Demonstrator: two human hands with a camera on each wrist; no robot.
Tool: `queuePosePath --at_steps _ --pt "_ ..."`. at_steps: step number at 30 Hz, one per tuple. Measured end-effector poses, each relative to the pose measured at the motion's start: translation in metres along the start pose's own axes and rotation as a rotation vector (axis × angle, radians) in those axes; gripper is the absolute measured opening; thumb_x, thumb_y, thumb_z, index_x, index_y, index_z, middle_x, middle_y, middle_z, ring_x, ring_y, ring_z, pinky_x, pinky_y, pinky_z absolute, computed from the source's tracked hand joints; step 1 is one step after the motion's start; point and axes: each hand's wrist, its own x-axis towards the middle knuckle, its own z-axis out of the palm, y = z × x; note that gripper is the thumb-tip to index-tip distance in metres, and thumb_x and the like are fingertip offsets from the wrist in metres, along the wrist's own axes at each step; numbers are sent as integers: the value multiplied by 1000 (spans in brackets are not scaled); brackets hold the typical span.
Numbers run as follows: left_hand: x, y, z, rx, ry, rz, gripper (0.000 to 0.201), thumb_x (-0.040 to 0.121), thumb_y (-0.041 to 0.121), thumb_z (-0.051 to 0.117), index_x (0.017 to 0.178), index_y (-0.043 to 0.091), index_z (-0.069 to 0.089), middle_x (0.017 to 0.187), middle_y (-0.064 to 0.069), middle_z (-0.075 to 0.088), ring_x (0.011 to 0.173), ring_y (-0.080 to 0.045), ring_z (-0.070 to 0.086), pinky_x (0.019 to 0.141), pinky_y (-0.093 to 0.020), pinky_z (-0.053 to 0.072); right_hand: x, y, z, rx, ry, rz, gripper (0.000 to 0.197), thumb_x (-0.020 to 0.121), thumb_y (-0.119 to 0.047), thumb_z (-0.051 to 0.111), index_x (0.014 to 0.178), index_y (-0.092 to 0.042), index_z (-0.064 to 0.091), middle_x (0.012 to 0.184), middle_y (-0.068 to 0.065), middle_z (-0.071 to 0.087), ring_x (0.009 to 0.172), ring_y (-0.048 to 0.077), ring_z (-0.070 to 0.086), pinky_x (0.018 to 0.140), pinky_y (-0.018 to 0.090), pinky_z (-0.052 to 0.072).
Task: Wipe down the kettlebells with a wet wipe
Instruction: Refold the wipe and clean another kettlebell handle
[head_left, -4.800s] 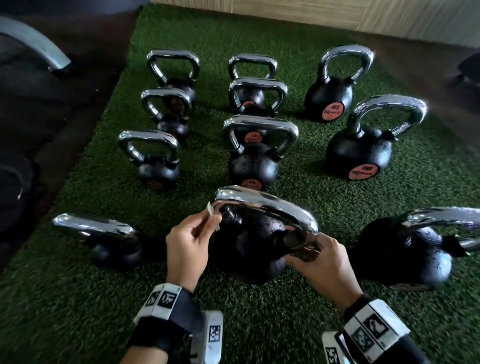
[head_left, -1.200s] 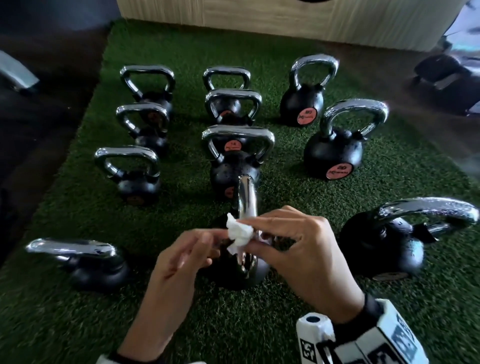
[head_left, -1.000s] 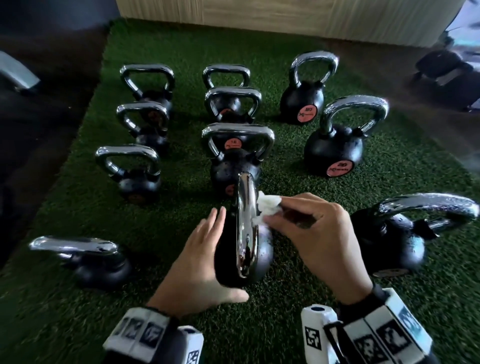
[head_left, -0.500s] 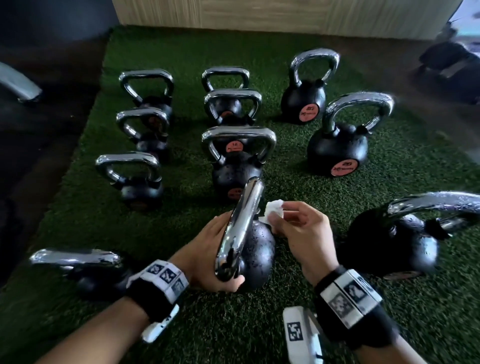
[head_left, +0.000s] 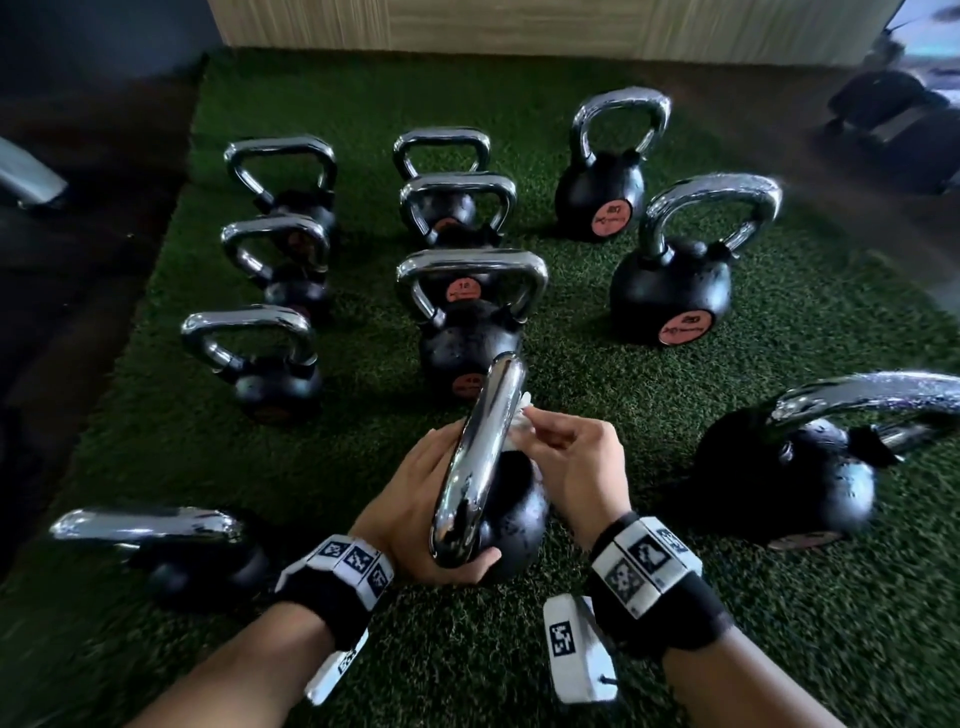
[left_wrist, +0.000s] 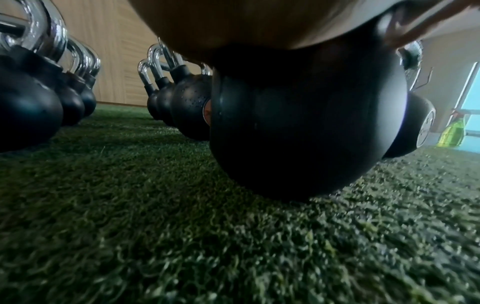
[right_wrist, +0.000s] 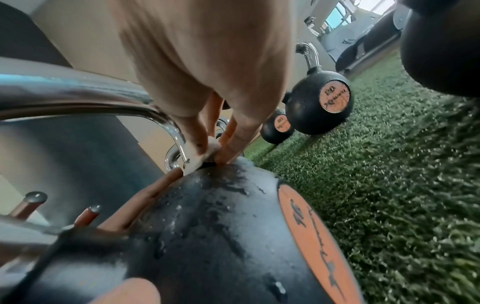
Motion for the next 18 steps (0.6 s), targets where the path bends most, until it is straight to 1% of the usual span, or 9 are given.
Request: queuePosePath --at_steps 3,5,6,8,10,12,14,16,18 --pt "0 -11 6 -102 21 -108 104 59 69 79 147 59 25 155 0 40 141 -24 41 121 -36 29 9 0 -3 126 -54 140 47 73 -22 89 117 -14 75 97 -3 79 91 15 76 89 38 61" --pt "-4 -21 13 -56 39 -72 104 60 69 78 148 63 22 157 18 32 142 -20 40 121 -35 30 13 -4 -4 177 -84 172 40 74 -16 88 112 -11 75 90 -4 79 86 20 77 82 39 63" --pt "-7 -27 15 -88 6 -88 97 59 73 77 142 69 27 159 17 31 144 -21 39 121 -38 30 15 -8 -5 194 -84 163 37 76 -13 86 111 -10 75 85 -7 79 80 18 77 74 35 64" --pt "-17 -33 20 -84 -114 -49 72 54 88 70 119 84 39 162 1 33 149 -27 34 123 -47 28 19 -16 -5 195 -42 77 35 78 -13 84 111 -10 75 80 -13 78 69 7 75 59 20 60" --pt "-17 -33 22 -68 -122 -39 66 54 91 67 114 86 40 161 -3 35 150 -28 33 123 -49 28 21 -21 -6 136 14 -19 34 77 -22 85 109 -15 77 89 -14 77 75 -1 74 63 16 59" --pt "-12 -31 18 -43 -17 -35 81 61 83 70 133 76 34 159 12 32 149 -16 33 124 -39 28 20 -23 -8 71 18 -70 35 76 -25 86 109 -18 77 98 -13 76 83 -4 72 75 18 60" --pt "-4 -22 15 38 112 35 102 67 67 73 152 54 18 153 29 28 144 2 32 120 -21 27 22 -24 -10 18 -5 -70 35 76 -20 87 110 -16 77 101 -8 77 88 2 73 85 27 61" --pt "-3 -14 13 29 132 56 109 65 58 75 154 44 13 147 20 35 138 3 32 118 -14 25 24 -30 -12 -13 -13 -94 32 78 -16 86 109 -15 78 102 -4 78 91 8 73 88 35 61" --pt "-3 -11 11 79 138 89 106 64 56 74 151 35 18 144 4 37 138 2 27 119 -11 19 23 -37 -15 -51 20 -199 29 81 -10 83 109 -17 79 104 -5 77 92 7 73 87 34 61"
